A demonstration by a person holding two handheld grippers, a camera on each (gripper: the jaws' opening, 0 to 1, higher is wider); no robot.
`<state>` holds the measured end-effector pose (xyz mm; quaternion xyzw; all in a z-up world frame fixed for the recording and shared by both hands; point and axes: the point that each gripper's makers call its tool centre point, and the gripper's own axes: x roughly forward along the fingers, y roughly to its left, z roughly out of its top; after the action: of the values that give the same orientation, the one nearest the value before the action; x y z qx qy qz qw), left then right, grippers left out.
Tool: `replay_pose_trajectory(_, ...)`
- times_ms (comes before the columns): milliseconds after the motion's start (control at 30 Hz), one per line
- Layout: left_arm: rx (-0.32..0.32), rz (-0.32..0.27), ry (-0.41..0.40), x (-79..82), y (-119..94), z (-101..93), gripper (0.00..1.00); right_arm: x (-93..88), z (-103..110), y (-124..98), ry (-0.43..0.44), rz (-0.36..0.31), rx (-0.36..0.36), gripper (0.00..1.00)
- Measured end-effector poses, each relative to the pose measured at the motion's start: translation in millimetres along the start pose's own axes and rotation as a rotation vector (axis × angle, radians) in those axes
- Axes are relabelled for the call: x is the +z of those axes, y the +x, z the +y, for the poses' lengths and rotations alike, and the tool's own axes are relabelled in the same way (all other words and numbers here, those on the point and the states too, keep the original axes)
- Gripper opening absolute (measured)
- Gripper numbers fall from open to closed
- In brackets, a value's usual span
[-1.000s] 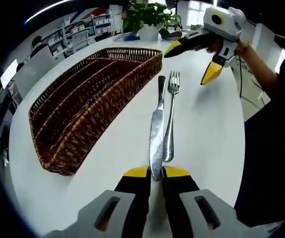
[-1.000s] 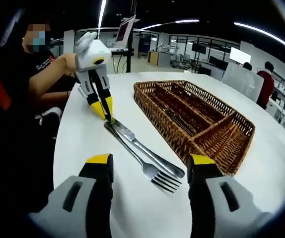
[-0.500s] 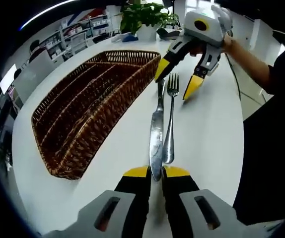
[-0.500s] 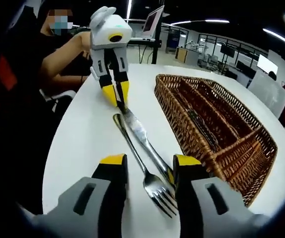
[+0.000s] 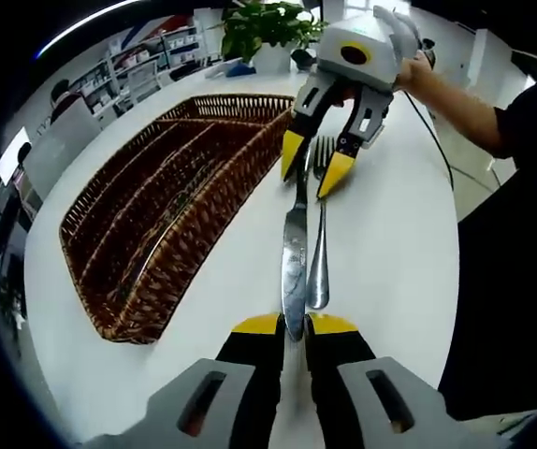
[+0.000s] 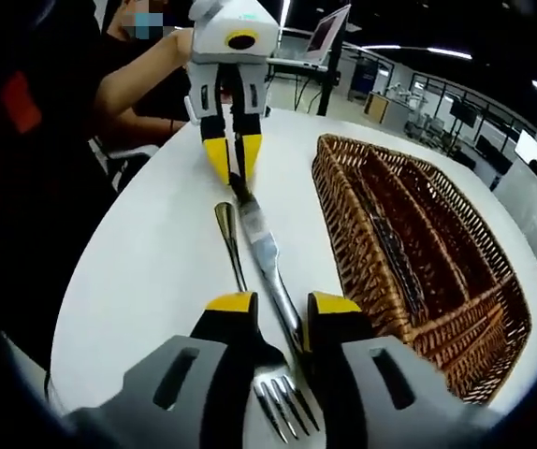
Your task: Arrange the knives, forks, and spoons in their matching storage slots by inserting each utensil handle-first until every utensil is classified and aligned in the correct compartment
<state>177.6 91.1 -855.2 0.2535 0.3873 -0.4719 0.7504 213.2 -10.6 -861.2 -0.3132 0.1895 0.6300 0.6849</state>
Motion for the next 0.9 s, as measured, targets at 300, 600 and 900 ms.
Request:
replay_pose_trajectory(300, -0.005, 0.008, 0.025, 6.2, -4.1, 4.9, 0.08, 1.8, 0.5, 11.9, -0.072, -0.012, 0.059, 0.13)
replay_pose_trajectory(600, 0.017, 0.017, 0.043, 7.2, -2.3, 15.6, 0.09, 1.4, 0.8, 14.4, -0.122, -0.015, 0.077, 0.07)
replay_pose_trajectory(900, 0.041, -0.010, 0.058, 10.7, -5.3, 23.3, 0.13, 2.0, 0.4, 14.4, -0.142, -0.010, 0.070, 0.06)
